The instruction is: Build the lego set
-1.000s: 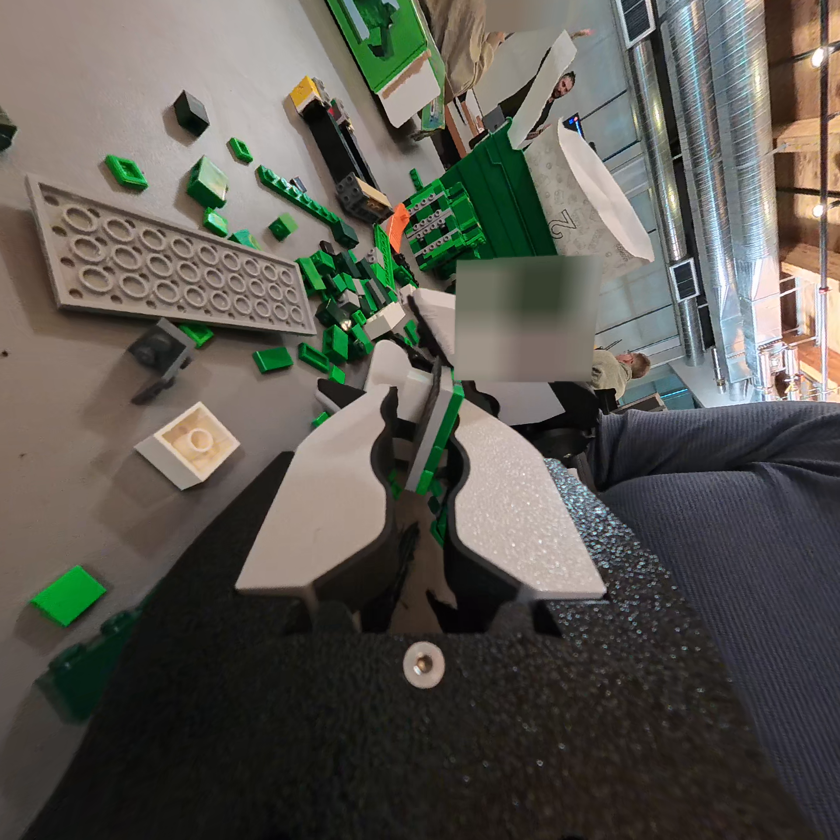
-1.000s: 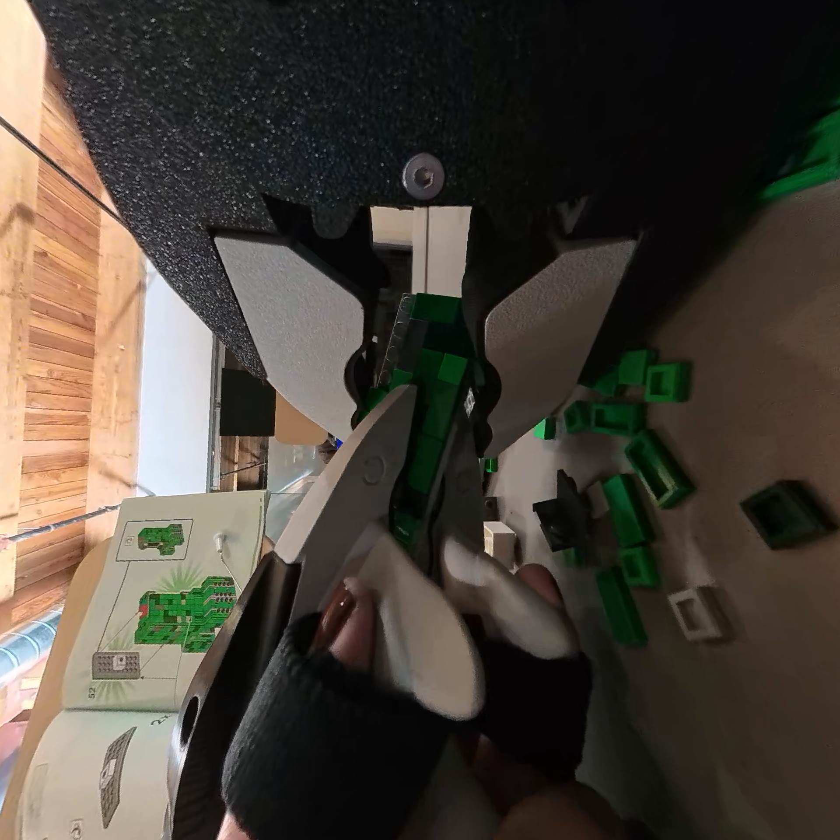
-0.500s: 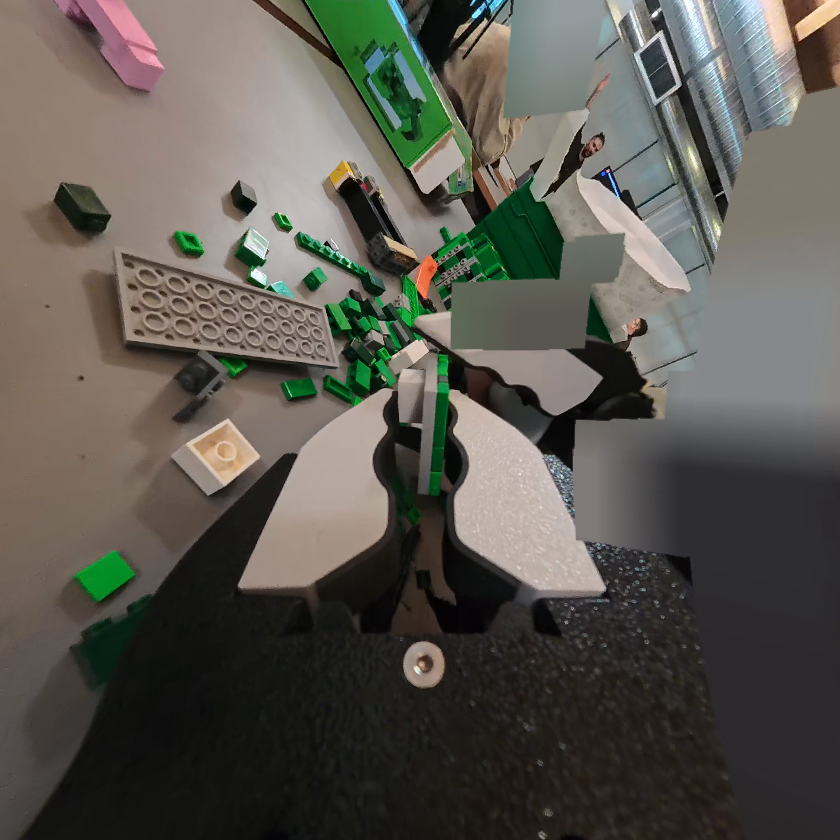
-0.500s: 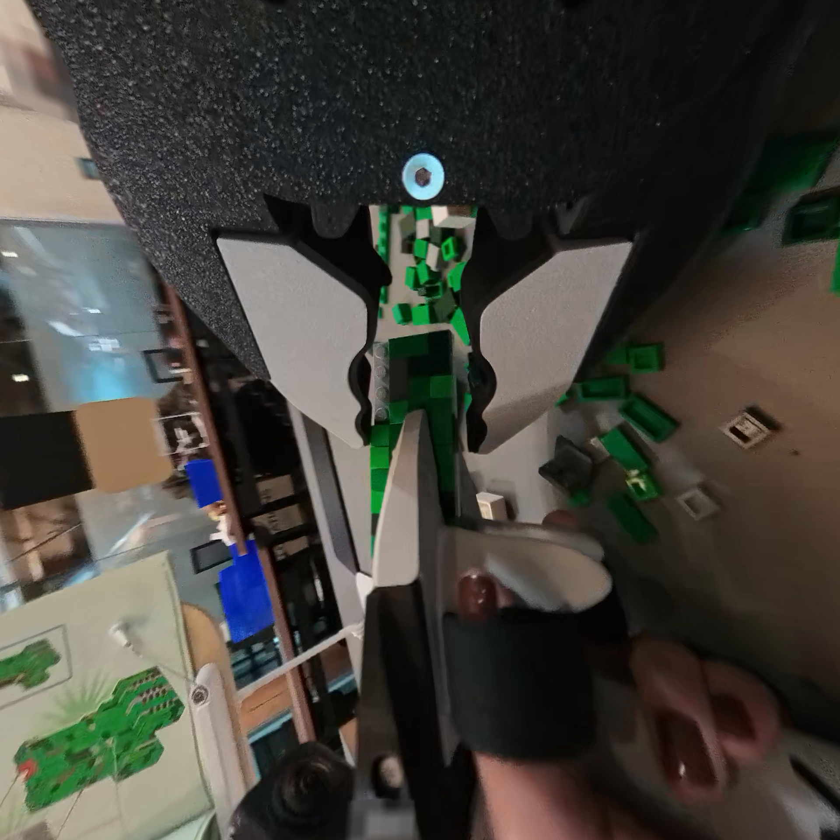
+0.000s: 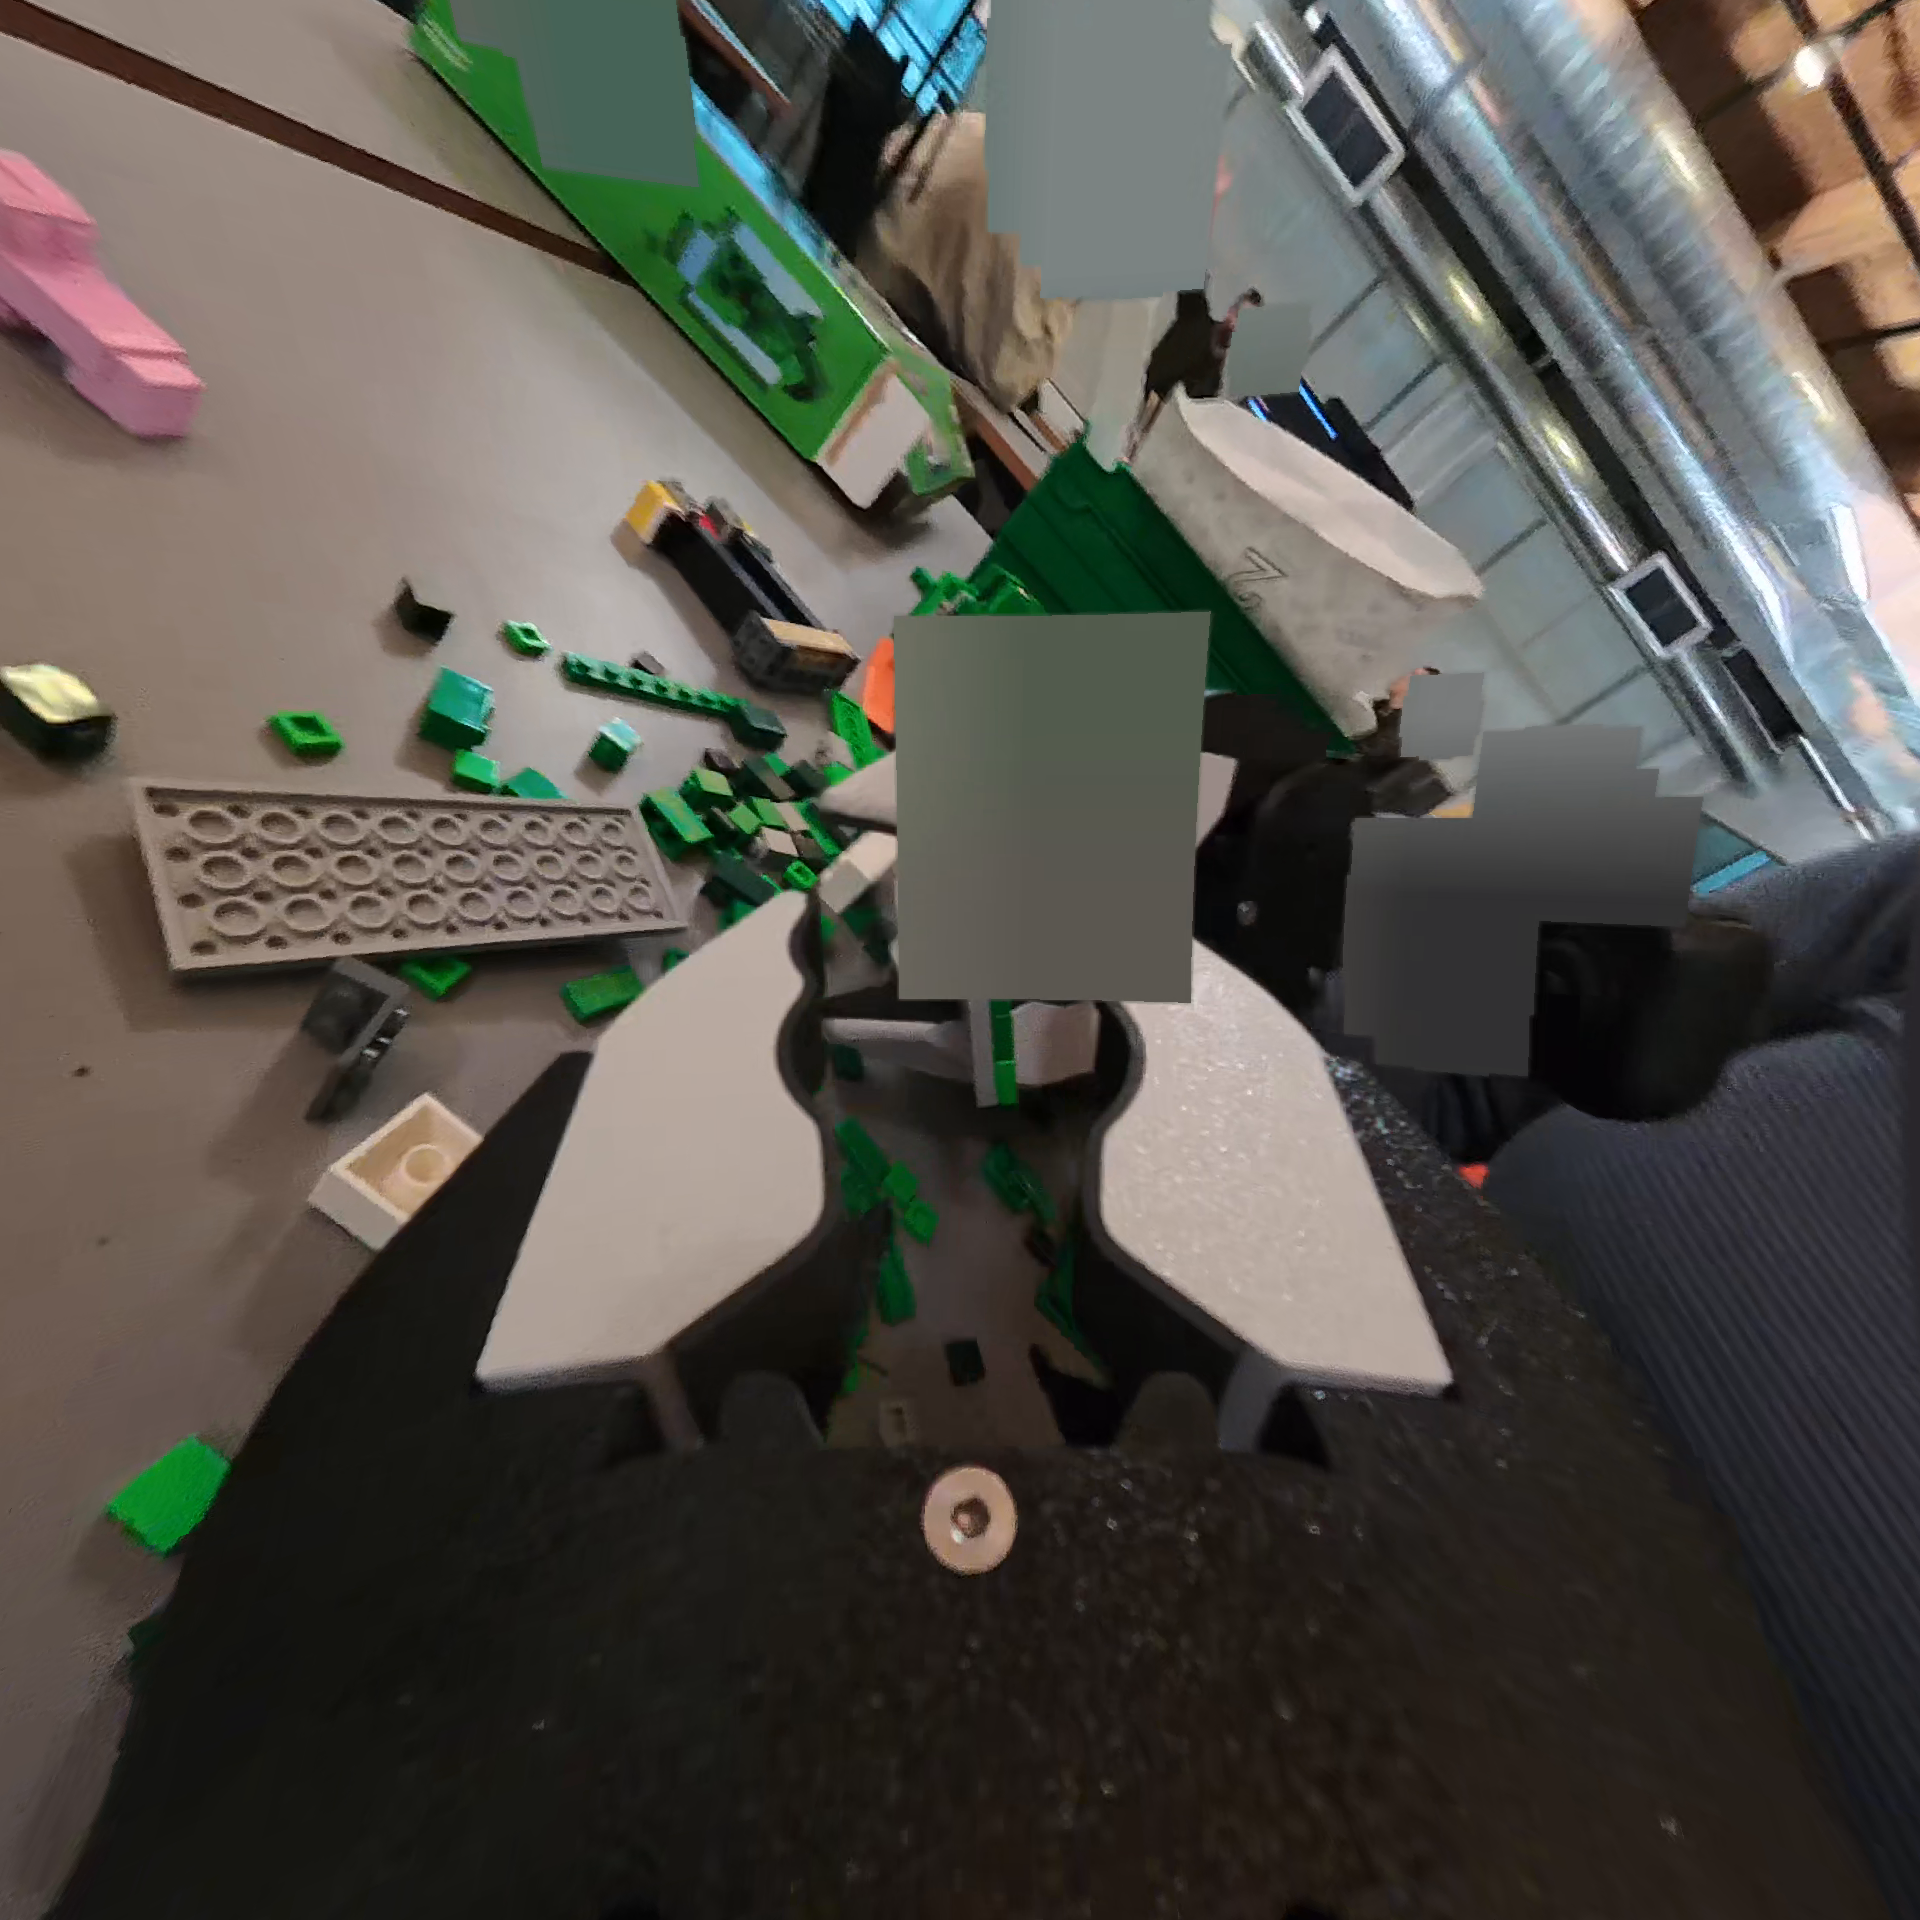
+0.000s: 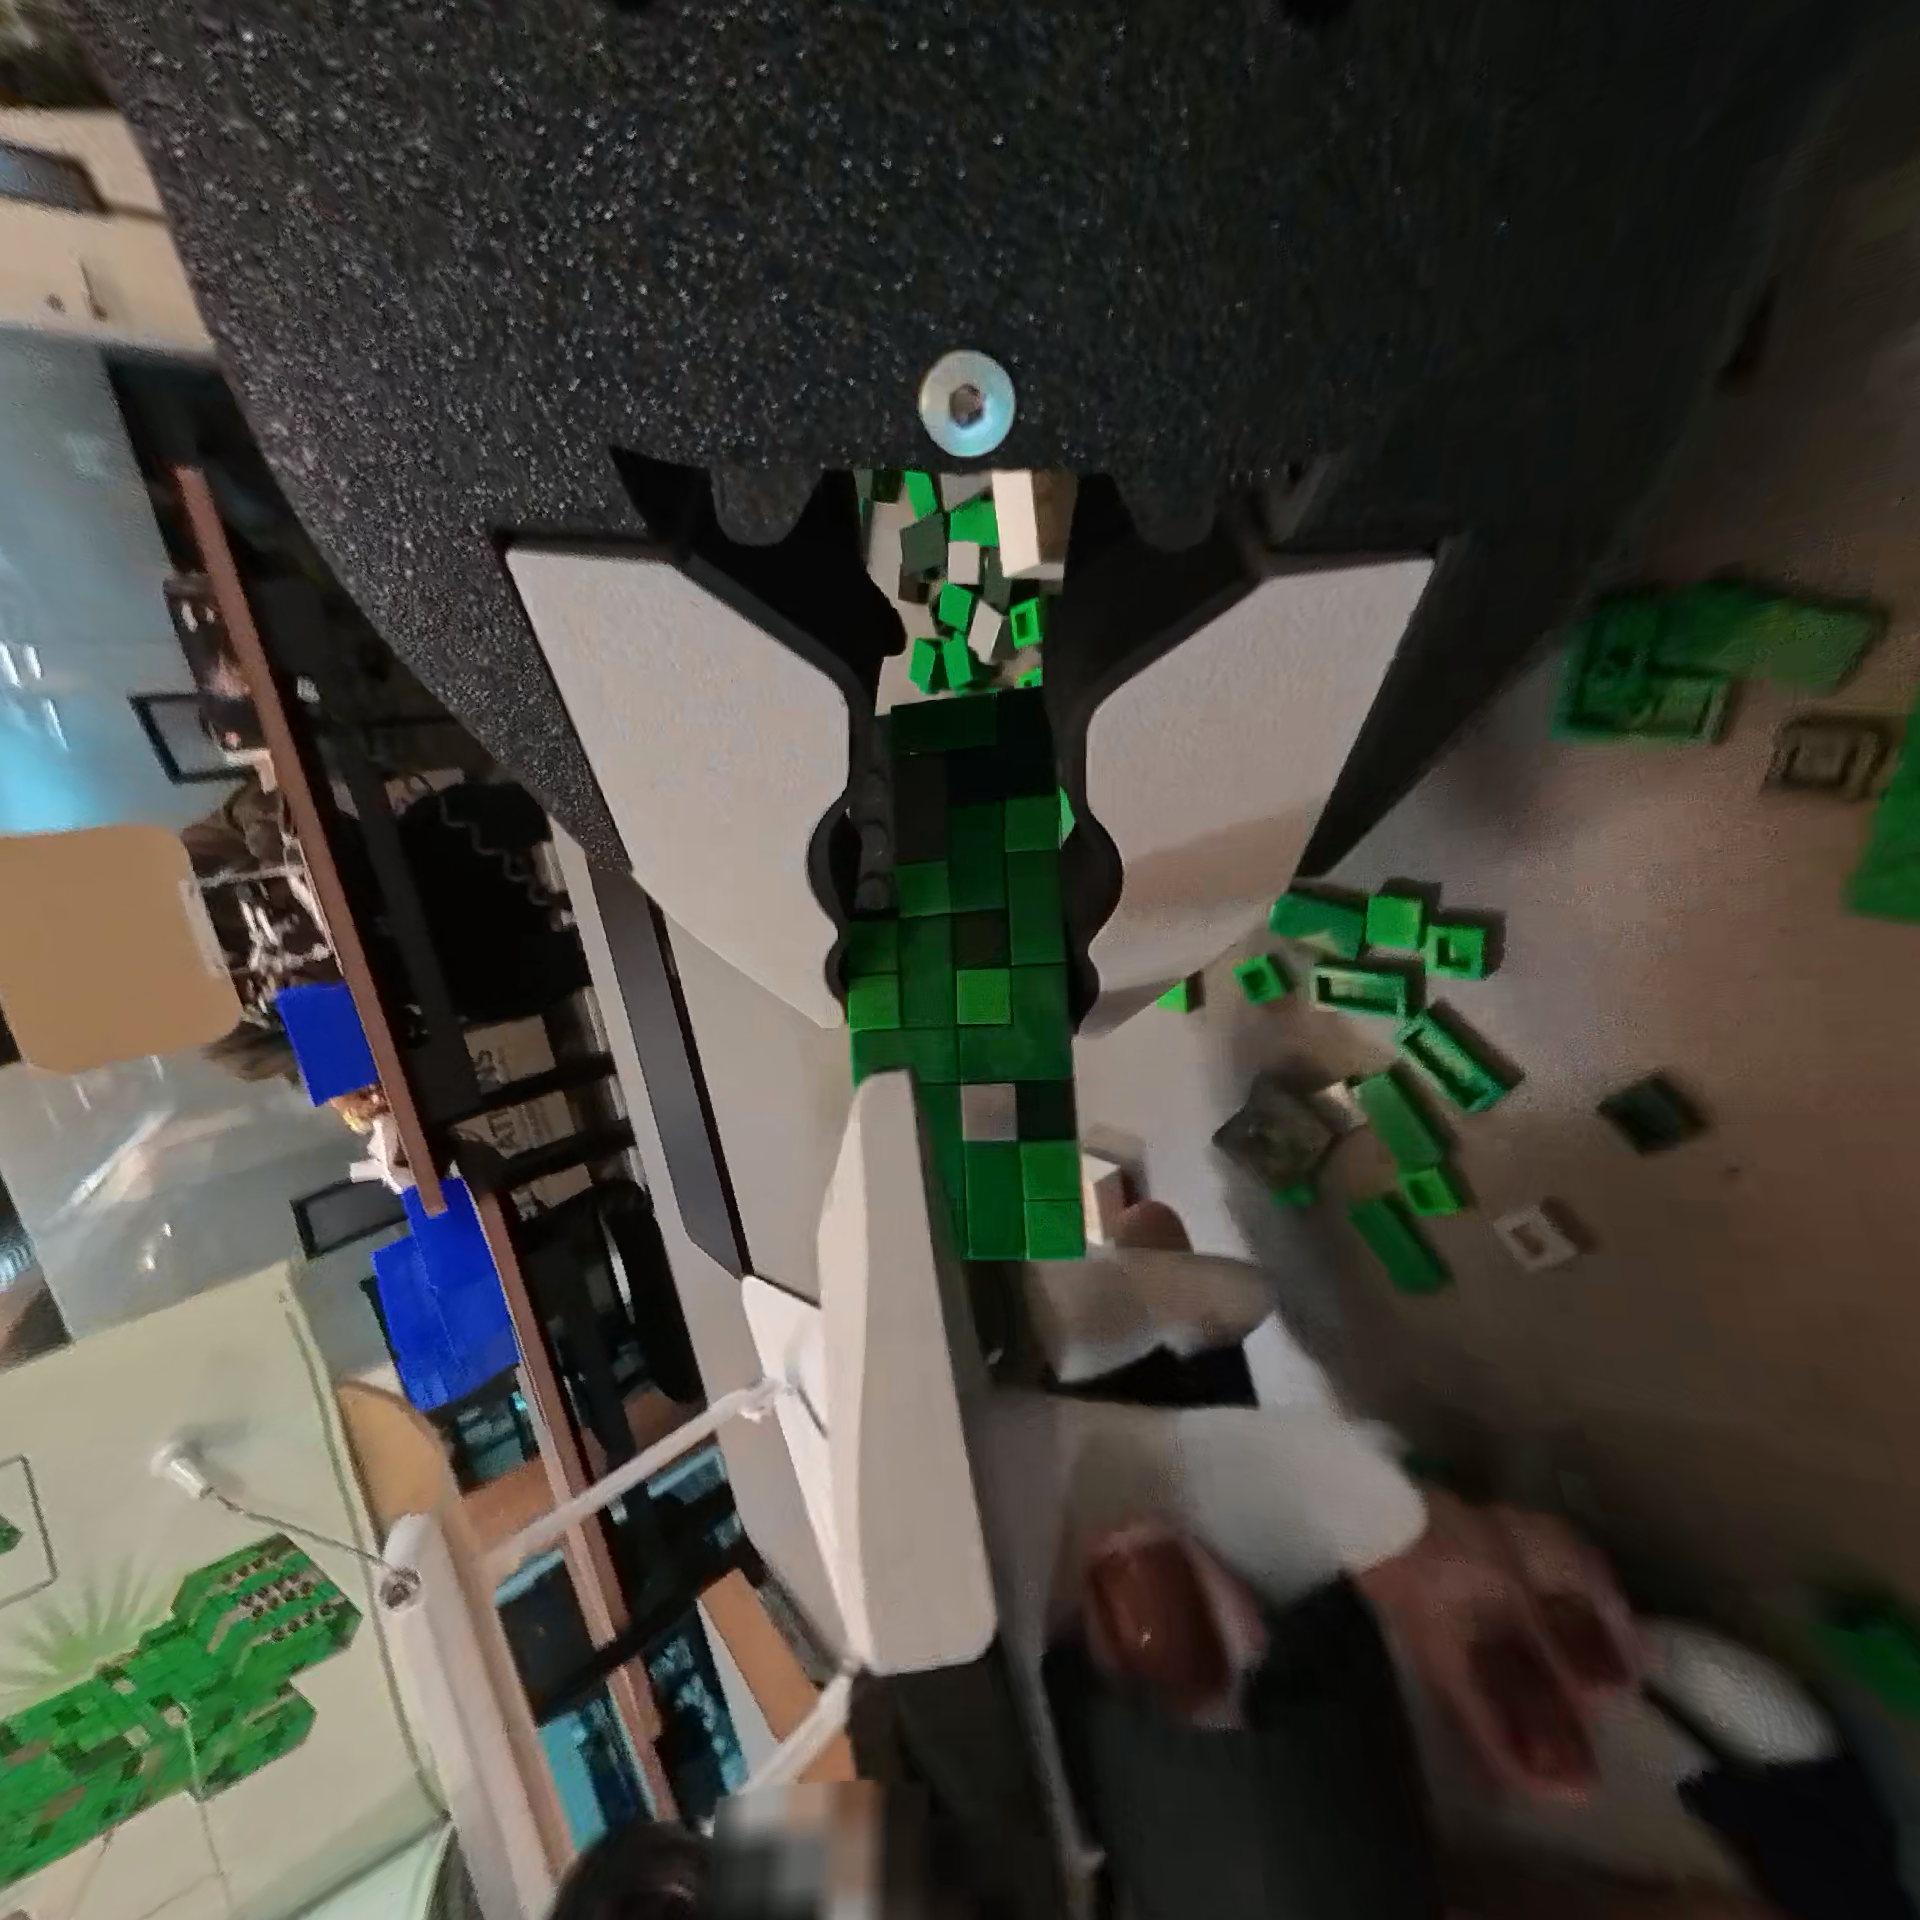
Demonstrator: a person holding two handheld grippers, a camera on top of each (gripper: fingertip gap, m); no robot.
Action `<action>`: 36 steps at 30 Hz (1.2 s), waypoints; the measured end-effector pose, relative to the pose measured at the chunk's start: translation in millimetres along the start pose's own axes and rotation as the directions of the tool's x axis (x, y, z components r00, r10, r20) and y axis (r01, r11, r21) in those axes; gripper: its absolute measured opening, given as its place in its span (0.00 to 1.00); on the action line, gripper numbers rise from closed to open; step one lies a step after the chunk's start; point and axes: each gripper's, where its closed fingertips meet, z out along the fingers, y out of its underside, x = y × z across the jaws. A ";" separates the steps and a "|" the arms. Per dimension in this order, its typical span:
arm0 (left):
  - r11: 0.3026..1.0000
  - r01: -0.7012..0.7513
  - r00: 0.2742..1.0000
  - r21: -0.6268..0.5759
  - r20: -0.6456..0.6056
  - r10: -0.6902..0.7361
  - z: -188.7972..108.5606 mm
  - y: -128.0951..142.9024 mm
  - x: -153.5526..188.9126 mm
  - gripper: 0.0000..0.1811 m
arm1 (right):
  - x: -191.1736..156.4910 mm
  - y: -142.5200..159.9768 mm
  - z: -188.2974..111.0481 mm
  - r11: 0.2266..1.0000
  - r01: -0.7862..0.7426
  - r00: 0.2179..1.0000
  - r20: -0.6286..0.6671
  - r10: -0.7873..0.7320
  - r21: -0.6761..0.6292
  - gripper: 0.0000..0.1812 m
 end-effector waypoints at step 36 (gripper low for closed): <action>0.960 0.214 0.976 -0.177 0.011 -0.216 2.8 26.8 -5.0 0.05 | -0.5 -2.2 13.1 0.920 0.355 0.908 -0.171 -0.381 -0.164 0.24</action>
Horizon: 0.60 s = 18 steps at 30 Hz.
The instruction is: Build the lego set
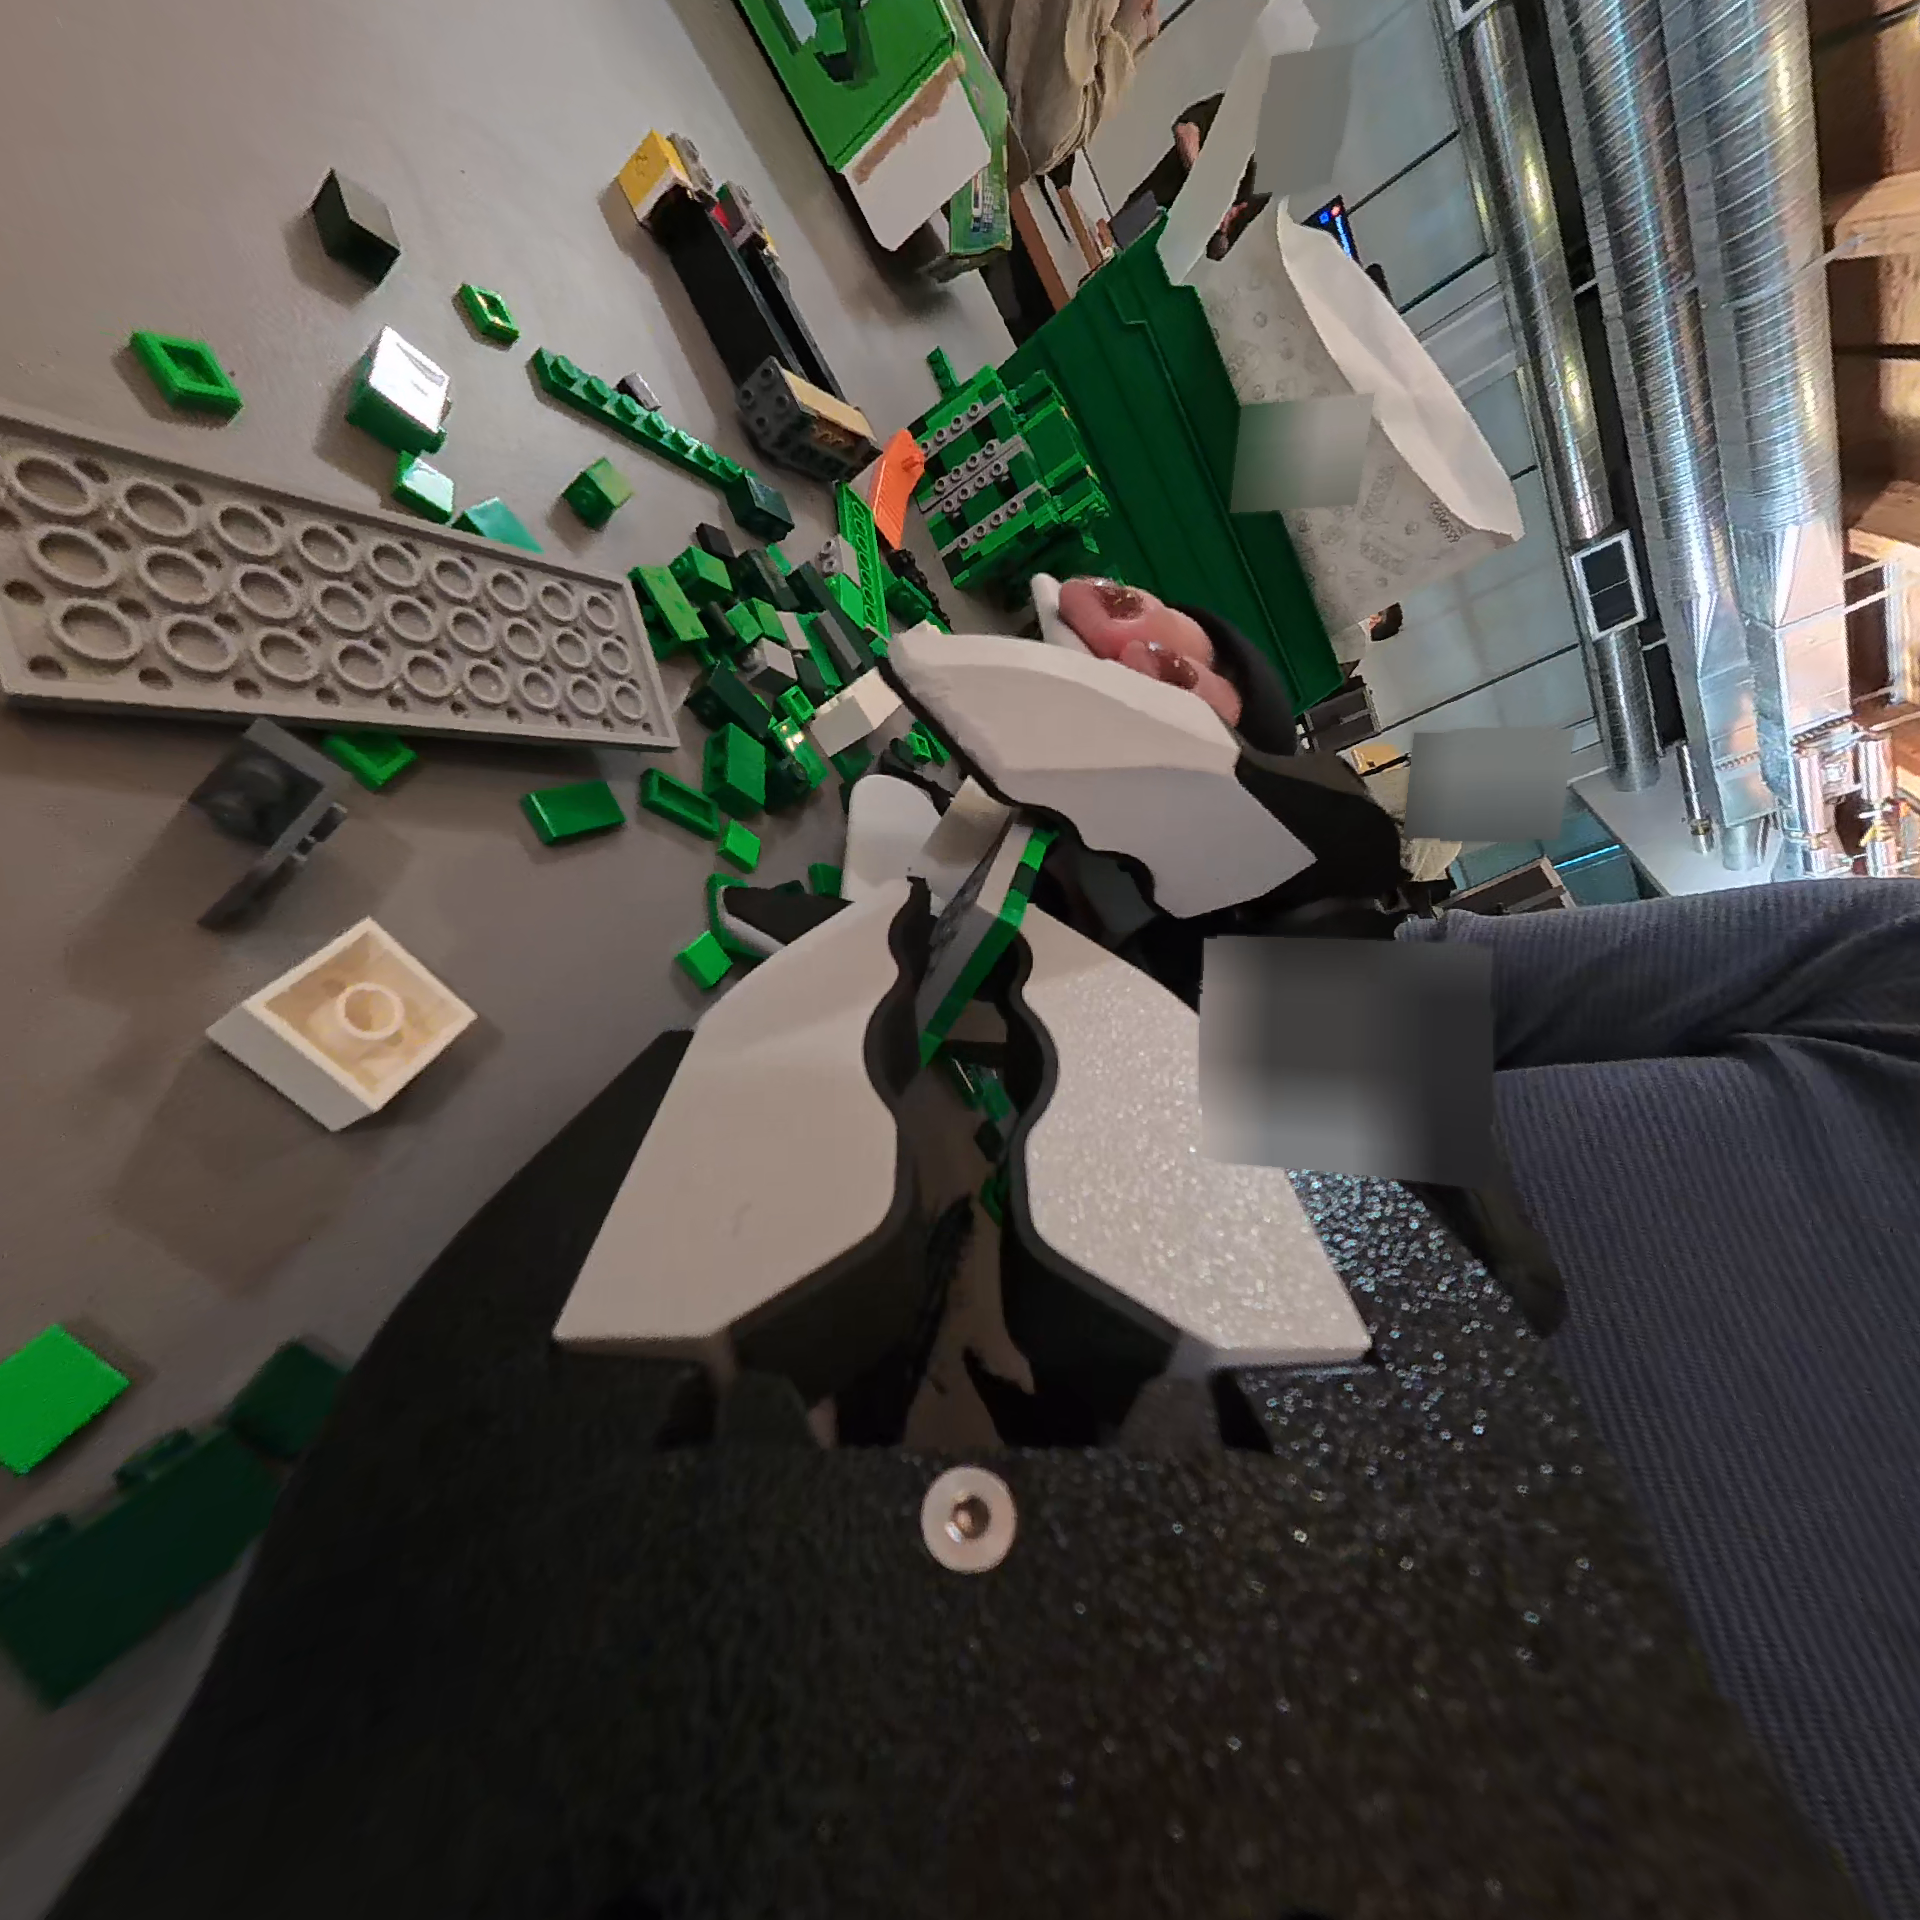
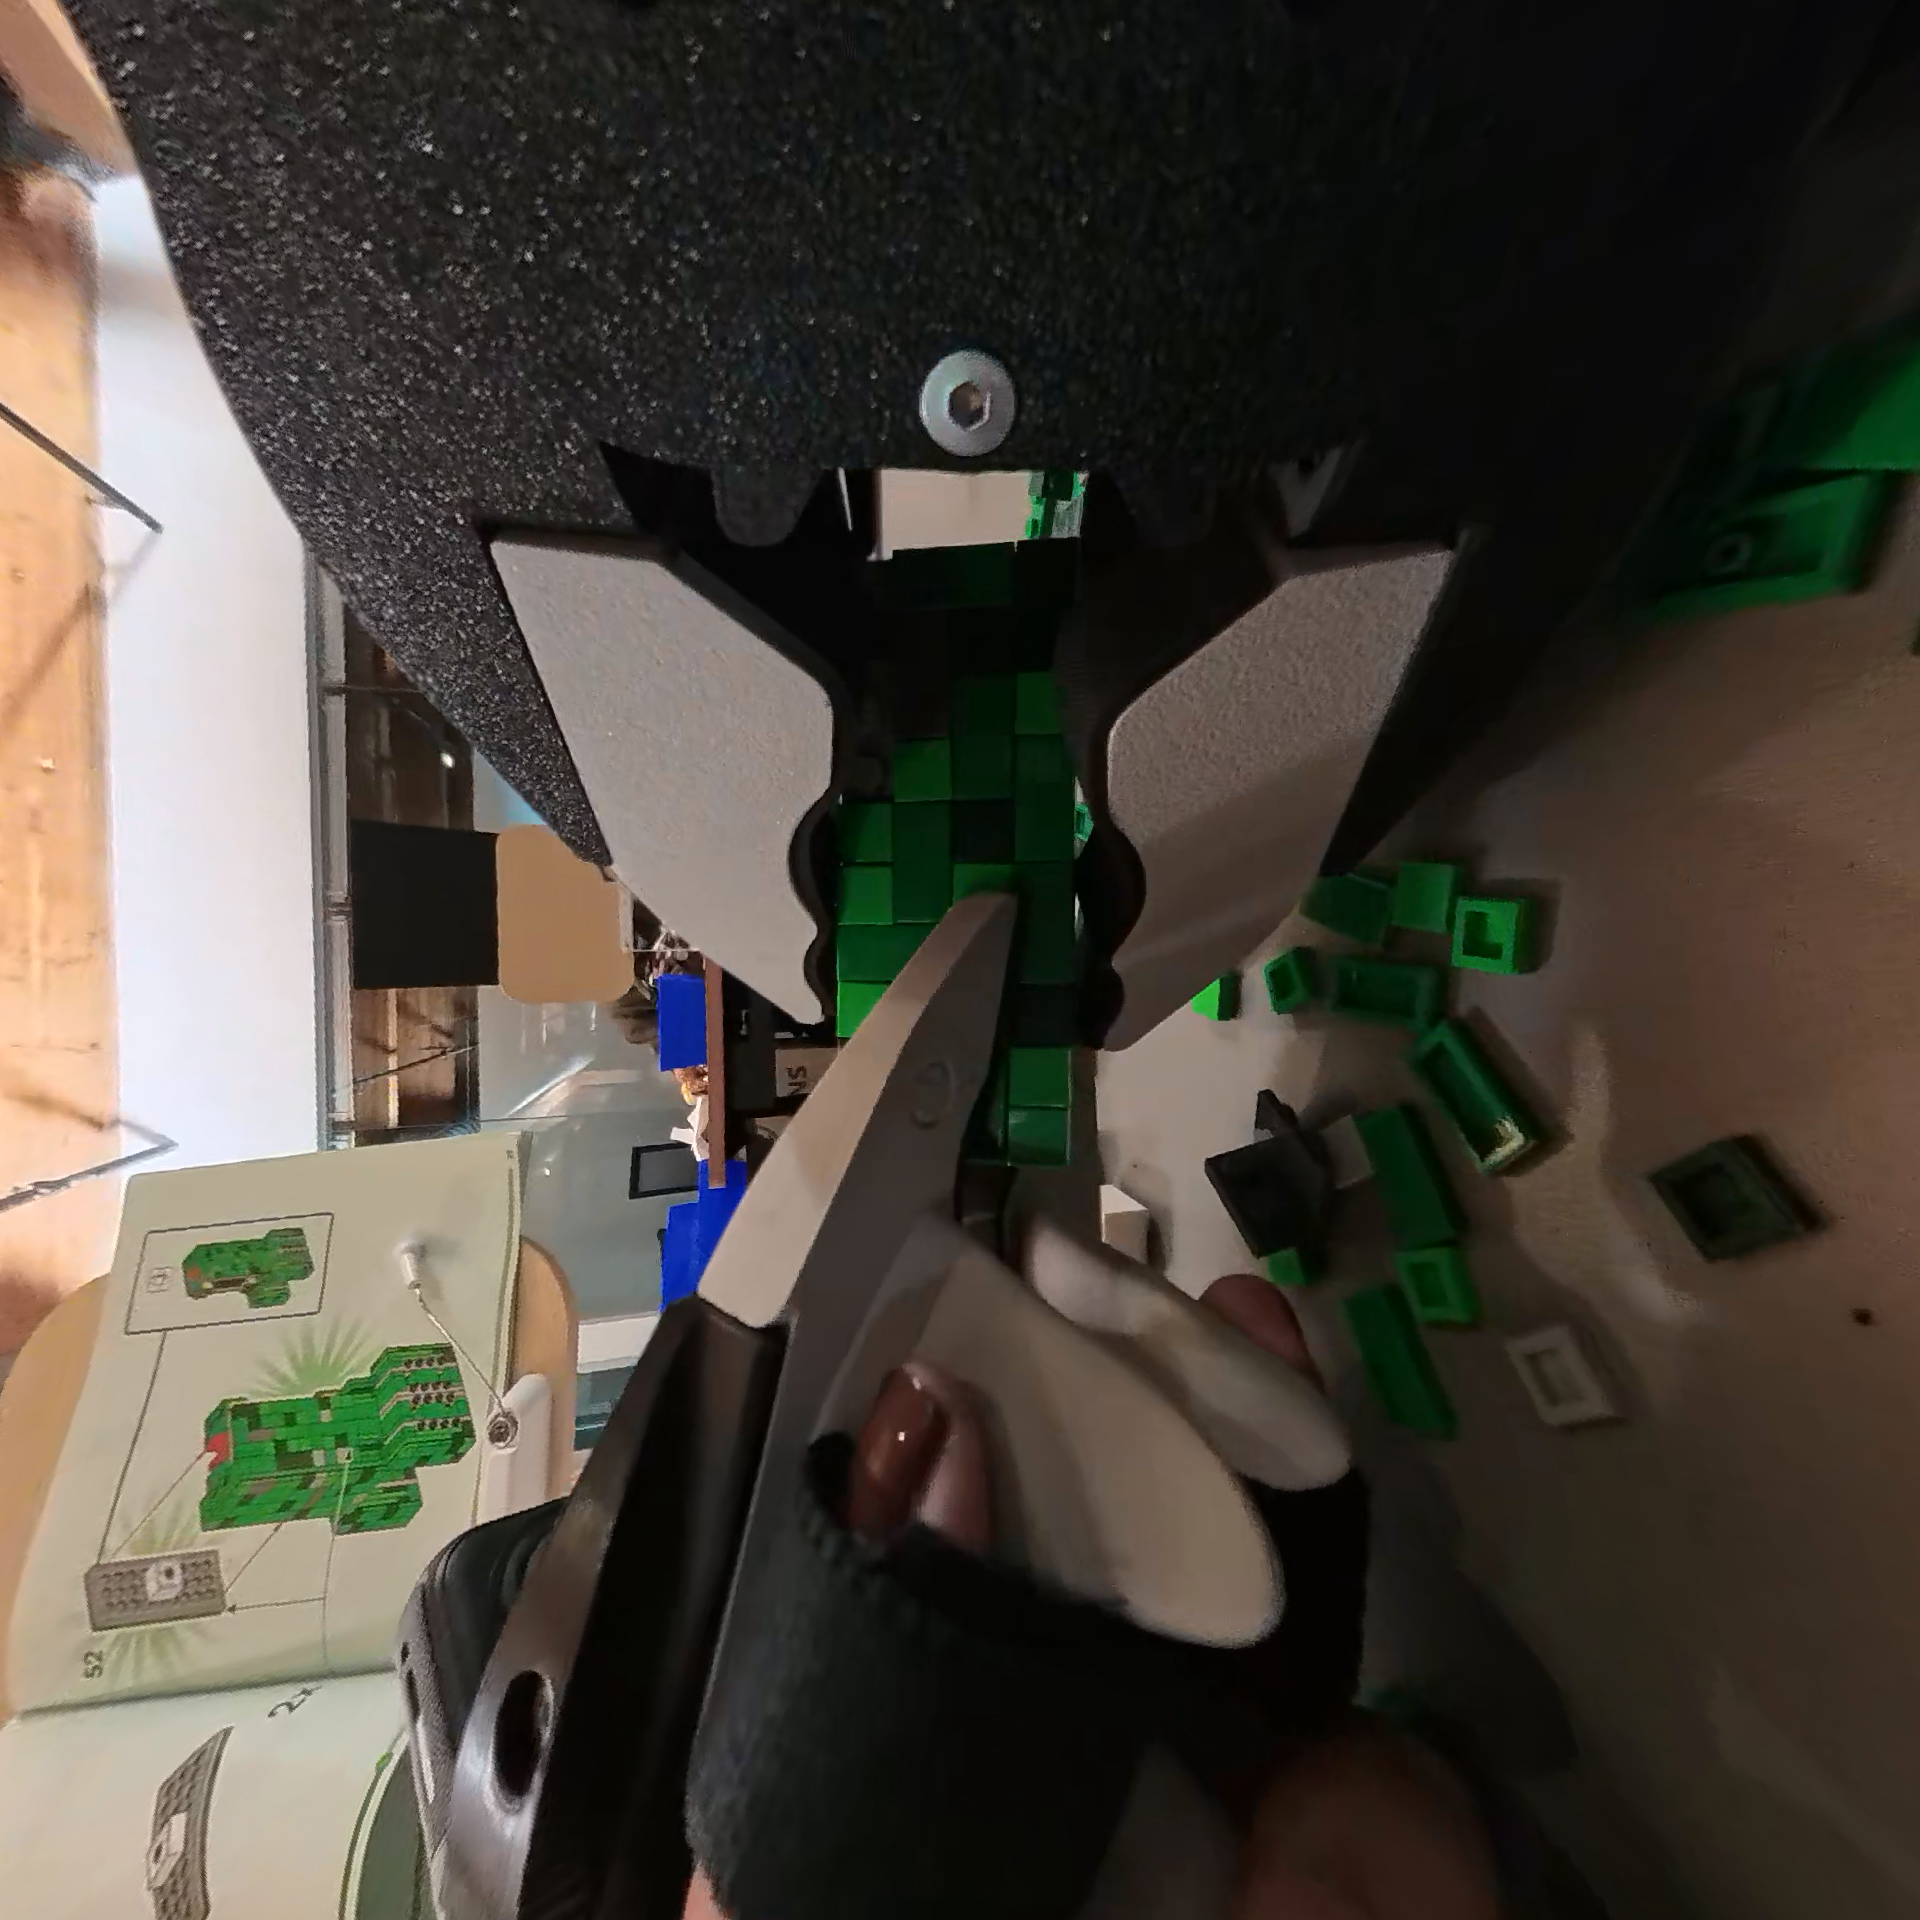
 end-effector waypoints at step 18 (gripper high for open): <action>0.999 -0.046 0.994 0.002 0.097 0.046 -0.9 1.5 -8.9 0.03 | -8.4 14.6 -0.9 0.966 -0.257 0.953 0.161 0.257 -0.016 0.25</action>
